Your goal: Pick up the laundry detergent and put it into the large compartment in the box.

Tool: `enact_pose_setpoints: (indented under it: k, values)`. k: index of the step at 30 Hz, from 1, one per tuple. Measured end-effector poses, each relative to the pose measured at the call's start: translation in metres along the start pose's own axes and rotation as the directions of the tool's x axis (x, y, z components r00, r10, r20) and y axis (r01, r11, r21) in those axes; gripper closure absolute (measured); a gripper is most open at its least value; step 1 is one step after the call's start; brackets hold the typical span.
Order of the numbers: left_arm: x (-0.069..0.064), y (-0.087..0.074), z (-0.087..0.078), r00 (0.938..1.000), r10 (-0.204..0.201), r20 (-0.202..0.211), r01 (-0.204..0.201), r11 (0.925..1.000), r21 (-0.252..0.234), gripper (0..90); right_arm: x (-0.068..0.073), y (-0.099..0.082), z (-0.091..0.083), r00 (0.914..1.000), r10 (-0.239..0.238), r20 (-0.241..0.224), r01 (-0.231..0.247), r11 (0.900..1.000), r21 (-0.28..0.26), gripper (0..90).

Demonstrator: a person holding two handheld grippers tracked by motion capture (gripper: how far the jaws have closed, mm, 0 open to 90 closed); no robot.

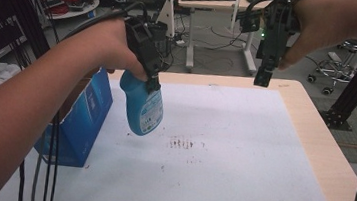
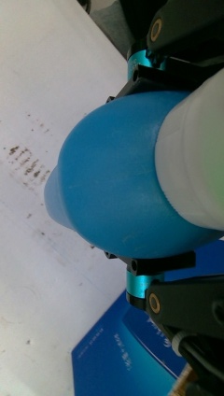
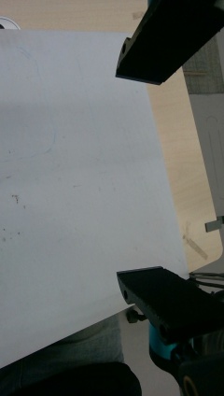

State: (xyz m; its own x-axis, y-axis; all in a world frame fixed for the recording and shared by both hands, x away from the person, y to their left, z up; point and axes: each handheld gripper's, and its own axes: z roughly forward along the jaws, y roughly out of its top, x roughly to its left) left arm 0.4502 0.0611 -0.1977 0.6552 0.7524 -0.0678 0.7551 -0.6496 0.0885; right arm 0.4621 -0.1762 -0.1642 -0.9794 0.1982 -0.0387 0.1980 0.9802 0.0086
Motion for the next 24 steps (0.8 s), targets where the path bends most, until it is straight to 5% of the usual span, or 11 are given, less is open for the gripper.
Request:
enact_pose_setpoints:
  k: [24]
  values:
    - [0.05, -0.054, -0.082, 0.9922, -0.116, -0.045, 0.113, 0.9919, -0.057, 36.9, 0.003, 0.007, 0.003, 1.0, -0.003, -0.003, 0.003, 1.0, 0.009, 3.3]
